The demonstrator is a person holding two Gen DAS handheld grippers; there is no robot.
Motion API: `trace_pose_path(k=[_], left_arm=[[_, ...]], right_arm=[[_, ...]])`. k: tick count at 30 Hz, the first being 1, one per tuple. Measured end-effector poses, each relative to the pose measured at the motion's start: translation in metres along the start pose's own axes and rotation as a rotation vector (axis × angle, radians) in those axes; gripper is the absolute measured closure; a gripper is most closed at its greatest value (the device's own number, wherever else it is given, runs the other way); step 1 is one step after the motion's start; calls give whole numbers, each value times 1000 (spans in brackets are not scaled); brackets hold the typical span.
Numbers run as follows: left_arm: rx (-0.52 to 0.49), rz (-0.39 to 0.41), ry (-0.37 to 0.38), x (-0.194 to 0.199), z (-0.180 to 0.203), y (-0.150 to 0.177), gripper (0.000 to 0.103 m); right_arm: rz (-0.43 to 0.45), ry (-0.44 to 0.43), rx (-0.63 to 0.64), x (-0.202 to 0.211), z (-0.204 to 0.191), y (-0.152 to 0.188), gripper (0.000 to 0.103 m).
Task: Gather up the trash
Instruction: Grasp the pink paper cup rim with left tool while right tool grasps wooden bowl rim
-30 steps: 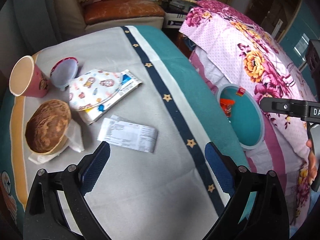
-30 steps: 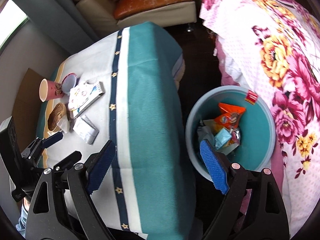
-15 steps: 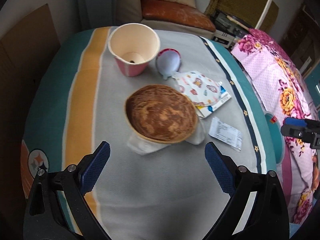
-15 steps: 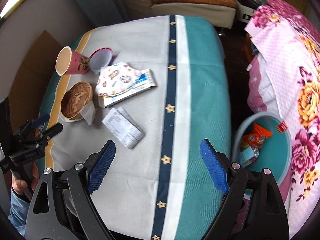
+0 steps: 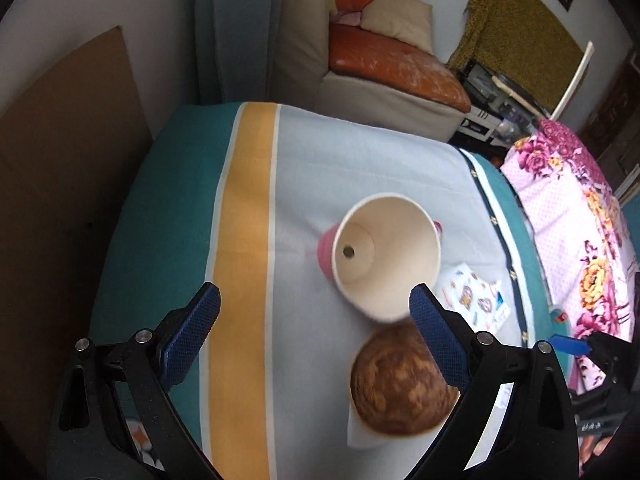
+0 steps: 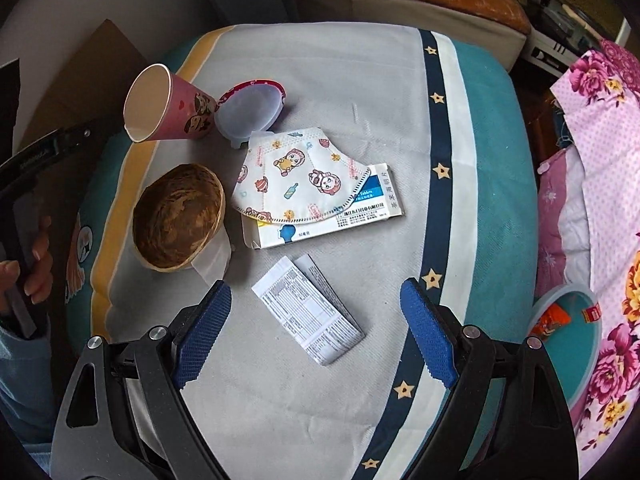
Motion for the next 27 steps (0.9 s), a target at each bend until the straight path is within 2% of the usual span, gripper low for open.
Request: trace_pose_path(k=[2,3,4,5,6,7,8,10,11,12,16,19,24,25,26,27], left_arm=[[-12,-14,-19,-11,3,-8,8],[-17,-16,-29,-16,4,-8,12],[-25,-18,-42,-20,5,-8,22],[-36,-27,-48,-24,5,-6,36],[-45,-35,-48,-27,5,-3,43],[-56,-43,-56,-30,4,2,56],[-69,-51,-63,-32,3,6,58],[-88,-66,-66,-37,-1,17,58],[-94,-73,-69,-39,-3,22,58],[-97,-80,-71,-41,-5,27,58],[-84,-101,-62,-48,-14,39,58],[-83,-101,-85,-51,-16,41,57],[-45,-78,-43,-52,-23,36,58],[-49,-71,-38,-51,-23,36,65],[-55,-69,-42,-51,-21,37,77],[-59,-70,-39,-50,-21,38,82]], right_arm=[[-7,3,-3,-4,1,-4,21],[-9,0,-3,-6,0,-7,21],[-8,-5,-1,-7,-1,-8,21],[-3,-12,1,-7,-2,-10,21],[7,-19,7,-7,-3,-13,21],[16,-21,15,-6,-5,-15,21],[25,-25,26,-5,-8,-18,22],[30,-50,43,-5,-15,-25,35],[25,-72,49,-7,-18,-29,46],[13,-91,57,-10,-22,-32,51],[-18,-112,111,-27,-42,-43,56],[-32,-150,130,-37,-51,-51,67],[-49,-164,157,-55,-62,-61,73],[-51,-170,160,-57,-62,-61,74],[-53,-172,162,-59,-62,-60,74],[-50,-175,164,-62,-63,-62,74]])
Point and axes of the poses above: each gripper's, at about its wrist camera, not at the fingertips, and x roughly against the way its jaws point, z to its right, y to its underside, the point moved 1 cm from there along -x, roughly the way its jaws point, and after that the axes turned 11 degrees about -z, right-handed, at the moved point
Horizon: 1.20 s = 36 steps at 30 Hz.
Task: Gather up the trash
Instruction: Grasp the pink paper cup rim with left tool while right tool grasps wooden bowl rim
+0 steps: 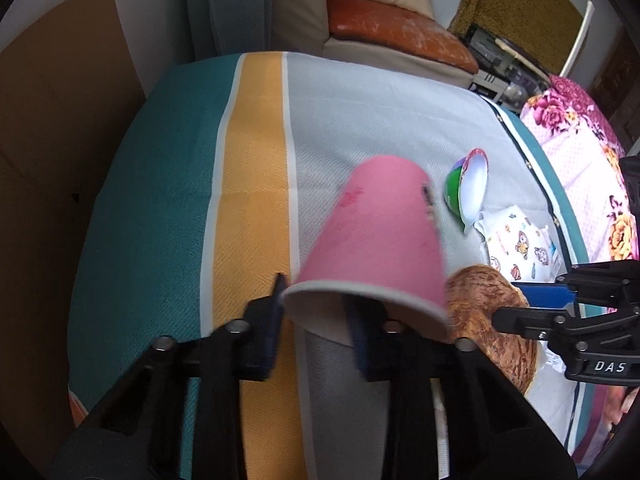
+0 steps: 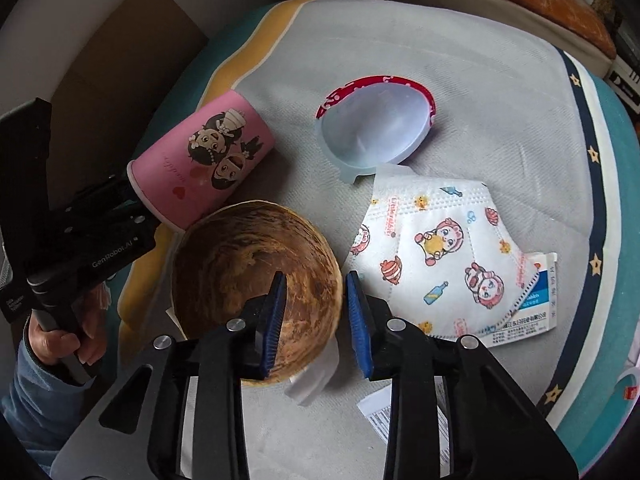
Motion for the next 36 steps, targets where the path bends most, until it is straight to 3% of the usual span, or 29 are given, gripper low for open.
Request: trace_pose_path(k=[4,5,6,12,19,24,28,36], left_arm=[[11,19,0,4,0,5,86],[21,25,1,7,-2,8,87],[35,33,-3,10,-3,10,88],[103,61,-22,33,-19,28,93],[93,66,-10,47,-7,51,94],[67,21,33,38,9,64,94],[66,-7,24,26,16,71,93],[149,-21,7,14,7,64,83]], right_arm=[[33,-11,-3,-4,2,-1,74],[44,3,1,-3,0,-1,77],[49,25,16,-1,-2,0,90],[111,53,83,26,-24,20,97],[162,65,48,58,-17,48,97],[153,91,36,71,-8,77,97],[79,111,24,59,8,101,96],[68,82,-15,44,20,104,92]])
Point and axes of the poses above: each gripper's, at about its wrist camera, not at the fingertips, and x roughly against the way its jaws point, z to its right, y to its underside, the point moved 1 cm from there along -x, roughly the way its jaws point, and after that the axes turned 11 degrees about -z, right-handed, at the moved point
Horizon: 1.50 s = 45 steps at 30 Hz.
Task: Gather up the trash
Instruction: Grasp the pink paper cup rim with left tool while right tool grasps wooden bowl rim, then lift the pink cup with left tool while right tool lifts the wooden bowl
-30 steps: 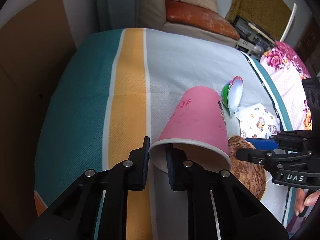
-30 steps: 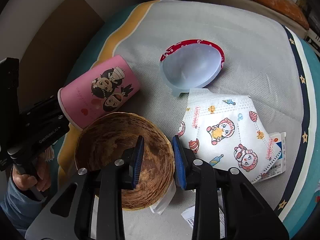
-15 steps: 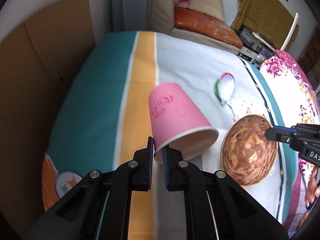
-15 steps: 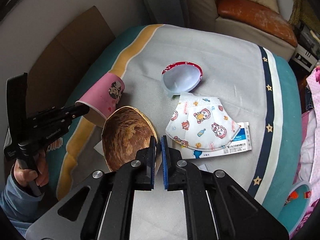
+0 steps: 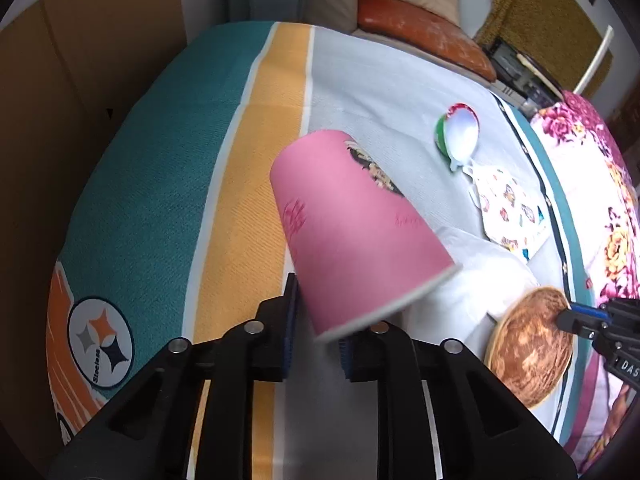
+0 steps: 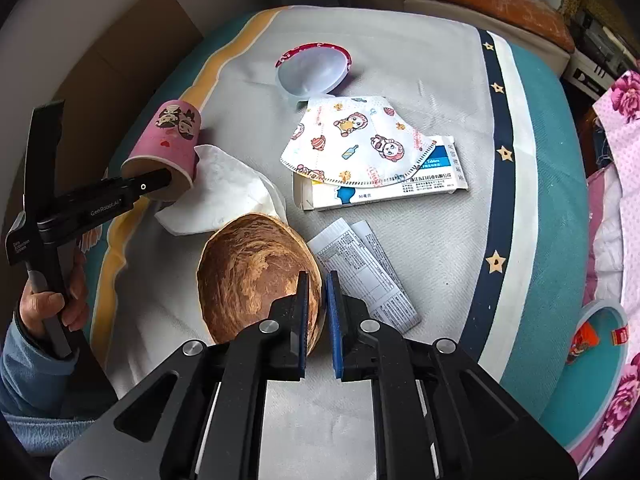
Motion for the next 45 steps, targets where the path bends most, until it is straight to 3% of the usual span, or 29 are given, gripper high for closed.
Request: trace_pose_path(k=[4,6,10,11,13,15,25,31,34,38,45], left_arm=[[12,7,-2,-2,-2,-2,83],[8,17,-16,-1,-2,0,83],[6,32,-26,6,-3,5,88],[4,35,-28,8,-4,7,91],[5,44,-27,13,-3,9,91],[8,58,-23,21,-1,13,91],[-69,126,7,67,40,27,92],[-158,137,36,79,85,35,92],[-203,133,17,77,108,39,92],[-196,100,44,69,120,43,95],[-289,159,43,96,165,52,95]], right_arm=[[-13,-21,-8,-13,3,-7,86],[-19,-35,-15,-19,2,-8,75],[-29,-53,-20,-24,4,0,72],[-27,-56,-20,-24,4,3,73],[-18,-47,-19,-23,3,8,91],[-3,-65,-20,-18,2,13,97],[155,-49,-64,45,18,42,98],[238,-30,-140,79,54,72,98],[255,-27,-177,86,70,87,98],[274,-30,-208,95,86,104,98],[366,-41,-285,124,122,129,97]])
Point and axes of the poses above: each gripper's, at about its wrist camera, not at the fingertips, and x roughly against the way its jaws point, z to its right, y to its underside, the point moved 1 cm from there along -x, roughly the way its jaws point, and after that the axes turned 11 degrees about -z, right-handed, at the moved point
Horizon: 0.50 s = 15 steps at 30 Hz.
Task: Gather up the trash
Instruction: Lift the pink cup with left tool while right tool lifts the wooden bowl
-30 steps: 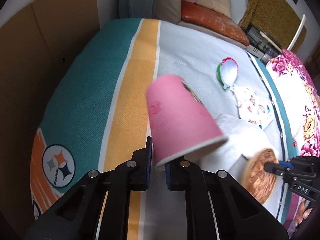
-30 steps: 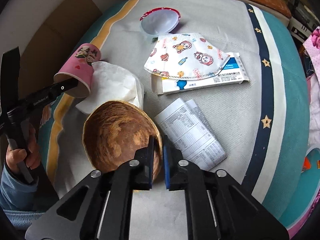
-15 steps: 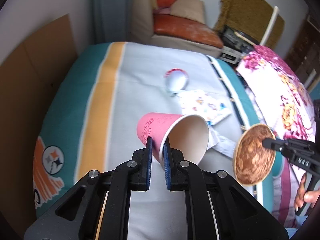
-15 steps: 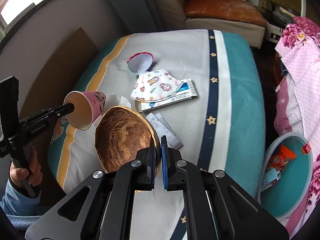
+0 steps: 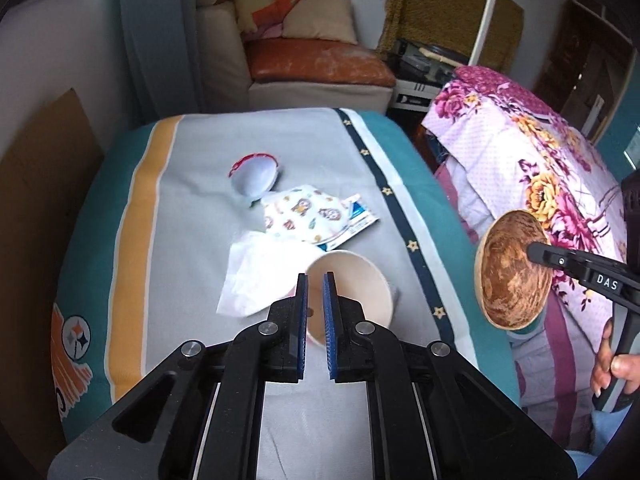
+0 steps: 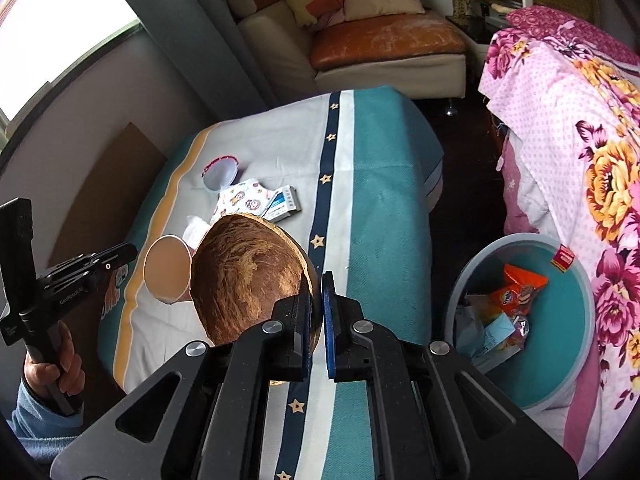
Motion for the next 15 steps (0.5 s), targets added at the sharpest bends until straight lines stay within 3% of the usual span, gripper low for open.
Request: trace_pose_path(k=[8,12,13,15], left_arm=[[-105,9,3,-3,49,-7,95],[-62,-32,-25,-13,29,-5,93],[-41,-40,-22,-12,20,-5,91],[-4,-50,-33,-9,0,-3,72]], right_arm=[[31,2,-74,18,41,9,97],[-8,-7,-70,6,42,16,97],[-16,-11,-68,3,41,17,97],[-23,-20,-61,-1,36,15,97]])
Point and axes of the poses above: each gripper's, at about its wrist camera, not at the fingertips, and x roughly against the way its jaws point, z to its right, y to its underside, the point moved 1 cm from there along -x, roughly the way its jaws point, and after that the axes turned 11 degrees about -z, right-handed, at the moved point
